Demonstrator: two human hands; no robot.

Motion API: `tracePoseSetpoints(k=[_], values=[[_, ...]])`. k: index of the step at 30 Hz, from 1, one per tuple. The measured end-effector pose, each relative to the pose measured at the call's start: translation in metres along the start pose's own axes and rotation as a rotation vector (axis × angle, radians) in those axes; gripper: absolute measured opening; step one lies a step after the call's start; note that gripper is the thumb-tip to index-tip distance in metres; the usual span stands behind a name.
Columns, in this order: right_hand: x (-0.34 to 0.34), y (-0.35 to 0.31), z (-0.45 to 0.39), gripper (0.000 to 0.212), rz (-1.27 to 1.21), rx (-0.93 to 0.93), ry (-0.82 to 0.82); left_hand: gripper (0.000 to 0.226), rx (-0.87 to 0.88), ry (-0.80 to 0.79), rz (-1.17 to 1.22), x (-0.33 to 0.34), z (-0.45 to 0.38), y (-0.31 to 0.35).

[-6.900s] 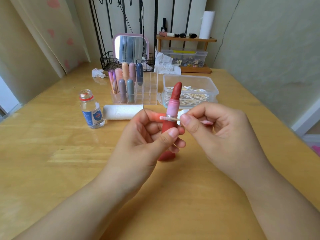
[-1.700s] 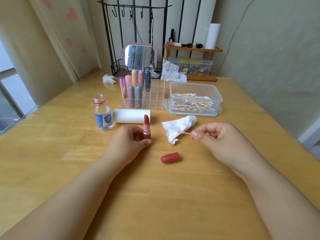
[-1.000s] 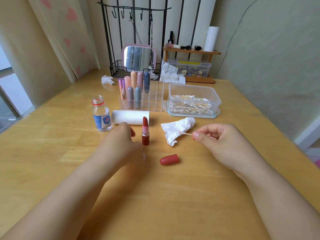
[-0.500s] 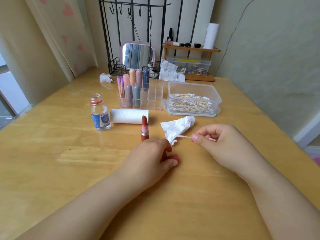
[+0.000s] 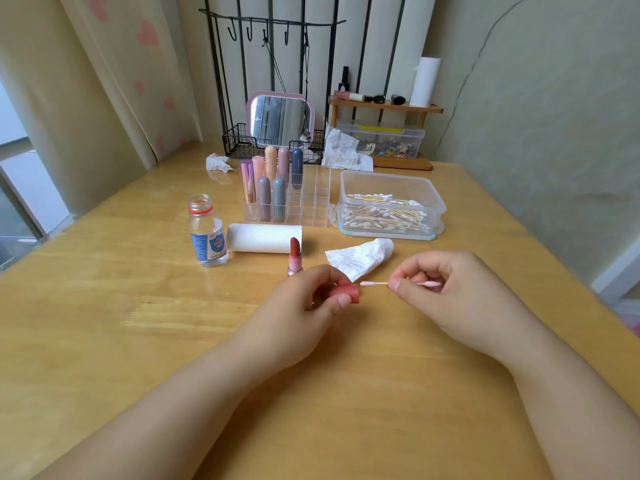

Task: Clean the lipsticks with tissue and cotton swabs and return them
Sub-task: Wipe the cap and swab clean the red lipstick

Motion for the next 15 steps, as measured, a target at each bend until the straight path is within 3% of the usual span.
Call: tracePoseSetpoints(k=[7, 15], values=[[0.001, -0.007, 0.003, 0.015, 0.010, -0.046, -0.033, 0.009, -0.014, -0.033, 0.233, 0.004, 0.000, -0.003], [-0.004, -0.013, 0.004, 0.015, 0.016, -0.088, -0.009, 0.022, -0.068, -0.017, 0.417, 0.001, 0.001, 0.002]])
Point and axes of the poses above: each hand's wrist, its own z-axis away from the middle knuckle, its own x-axis out of the palm, y = z × x, the point moved 10 cm from there along -z, towards the middle knuckle, and after that the axes turned 1 degree about z, right-handed, at the moved point
